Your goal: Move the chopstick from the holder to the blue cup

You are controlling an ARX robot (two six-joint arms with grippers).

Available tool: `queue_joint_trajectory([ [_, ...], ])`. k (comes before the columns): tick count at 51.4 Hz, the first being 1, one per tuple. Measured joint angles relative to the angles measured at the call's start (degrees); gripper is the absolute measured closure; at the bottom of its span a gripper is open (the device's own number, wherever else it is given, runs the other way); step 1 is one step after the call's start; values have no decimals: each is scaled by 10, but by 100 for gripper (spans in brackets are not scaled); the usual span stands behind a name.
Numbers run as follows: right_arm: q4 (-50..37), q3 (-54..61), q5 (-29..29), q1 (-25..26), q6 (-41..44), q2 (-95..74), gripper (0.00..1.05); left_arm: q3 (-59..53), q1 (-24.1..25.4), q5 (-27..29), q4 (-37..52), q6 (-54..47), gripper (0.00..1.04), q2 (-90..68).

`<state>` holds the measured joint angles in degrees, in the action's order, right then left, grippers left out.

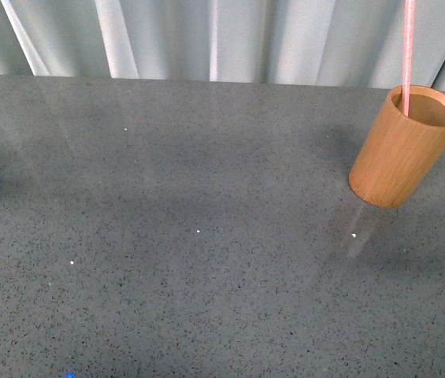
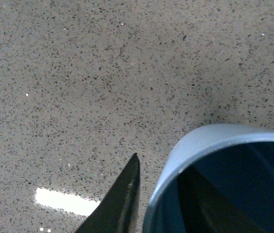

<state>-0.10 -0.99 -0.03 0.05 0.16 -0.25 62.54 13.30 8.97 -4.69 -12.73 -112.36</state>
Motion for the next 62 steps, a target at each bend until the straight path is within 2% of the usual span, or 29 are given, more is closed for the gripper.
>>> queue_joint_trajectory([
  [8, 0, 0, 0, 0, 0, 0, 10, -2, -16, -12, -22, 12, 102, 10],
  [23, 0, 0, 0, 0, 0, 0, 10, -21, -52, -31, -54, 21, 101, 37],
  [34, 0, 0, 0, 0, 0, 0, 10, -33, -106, -41, -93, 25, 101, 101],
  [38, 0, 0, 0, 0, 0, 0, 10, -34, -137, -47, -114, 30, 101, 129],
  [50, 0, 0, 0, 0, 0, 0, 10, -22, -320, -40, -192, 45, 101, 187],
  [56, 0, 0, 0, 0, 0, 0, 10, 3, -379, -18, -210, 49, 101, 150],
  [62, 0, 0, 0, 0, 0, 0, 10, 30, -407, 0, -216, 49, 101, 111],
])
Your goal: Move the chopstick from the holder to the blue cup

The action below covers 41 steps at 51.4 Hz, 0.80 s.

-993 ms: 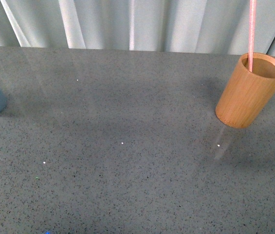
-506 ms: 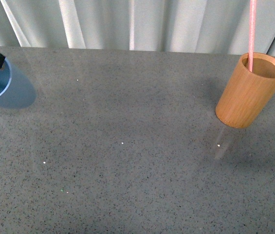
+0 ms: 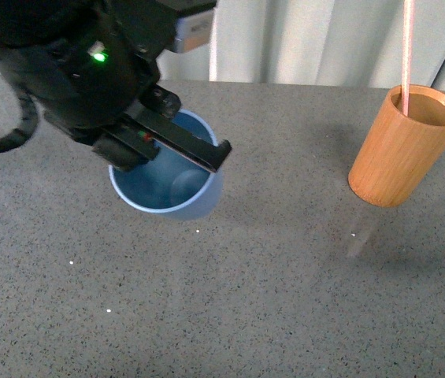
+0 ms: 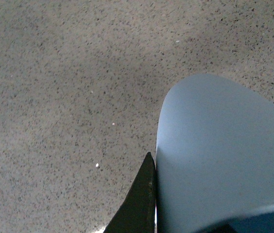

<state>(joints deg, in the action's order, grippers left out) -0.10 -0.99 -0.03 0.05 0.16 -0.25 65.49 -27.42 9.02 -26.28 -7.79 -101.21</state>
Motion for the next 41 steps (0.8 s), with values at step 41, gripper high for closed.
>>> queue_joint_trajectory([
  [41, 0, 0, 0, 0, 0, 0, 10, 119, -48, 44, -2, -15, 101, -169],
])
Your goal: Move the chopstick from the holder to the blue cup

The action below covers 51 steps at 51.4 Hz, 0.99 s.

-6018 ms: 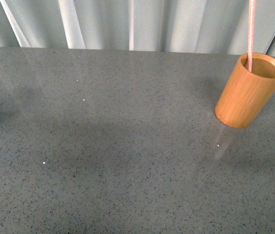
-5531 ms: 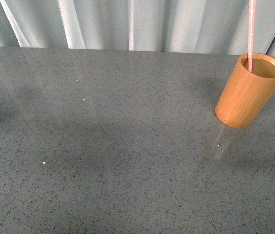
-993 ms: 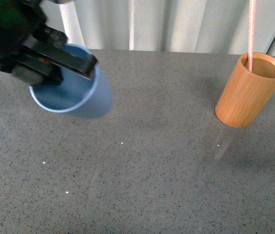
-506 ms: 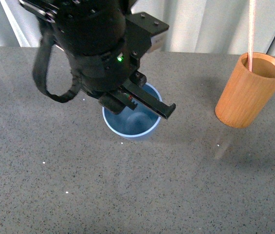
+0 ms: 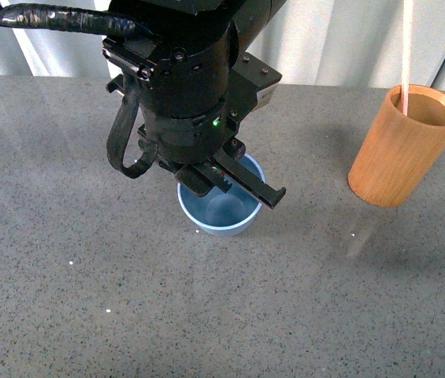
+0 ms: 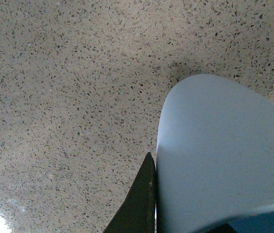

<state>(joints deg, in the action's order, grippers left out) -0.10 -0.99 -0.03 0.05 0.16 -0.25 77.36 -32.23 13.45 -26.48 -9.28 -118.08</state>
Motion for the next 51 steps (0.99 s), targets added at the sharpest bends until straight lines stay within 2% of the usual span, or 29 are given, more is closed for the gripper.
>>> queue_joint_trajectory([
  [9, 0, 0, 0, 0, 0, 0, 10, 3, 3, -3, -5, -3, 100, 0],
  [32, 0, 0, 0, 0, 0, 0, 10, 42, 19, 13, -19, -17, 6, -1],
  [51, 0, 0, 0, 0, 0, 0, 10, 62, 30, 19, -29, -31, 7, 0],
])
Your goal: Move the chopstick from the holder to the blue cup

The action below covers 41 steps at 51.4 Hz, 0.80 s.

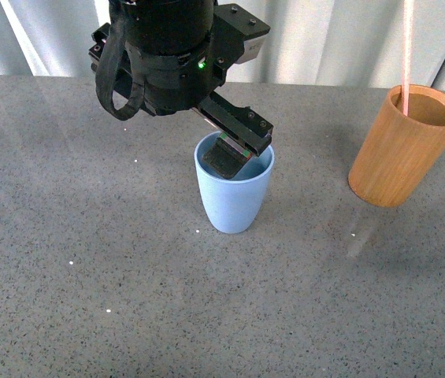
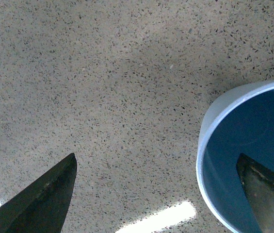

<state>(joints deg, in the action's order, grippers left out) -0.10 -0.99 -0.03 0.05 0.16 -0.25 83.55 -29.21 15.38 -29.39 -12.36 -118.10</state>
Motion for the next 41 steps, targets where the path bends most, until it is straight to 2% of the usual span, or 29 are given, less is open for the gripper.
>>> queue_joint_trajectory([
  [16, 0, 0, 0, 0, 0, 0, 10, 0, 27, 6, -7, -18, 7, 62],
  [24, 0, 0, 0, 0, 0, 0, 10, -37, 55, -20, 7, -8, 7, 148],
  [29, 0, 0, 0, 0, 0, 0, 10, -90, 68, -32, 68, 23, 7, 207],
  [36, 0, 0, 0, 0, 0, 0, 10, -213, 78, 24, 260, 66, 7, 317],
  [41, 0, 0, 0, 0, 0, 0, 10, -235, 80, 31, 313, 77, 7, 352],
])
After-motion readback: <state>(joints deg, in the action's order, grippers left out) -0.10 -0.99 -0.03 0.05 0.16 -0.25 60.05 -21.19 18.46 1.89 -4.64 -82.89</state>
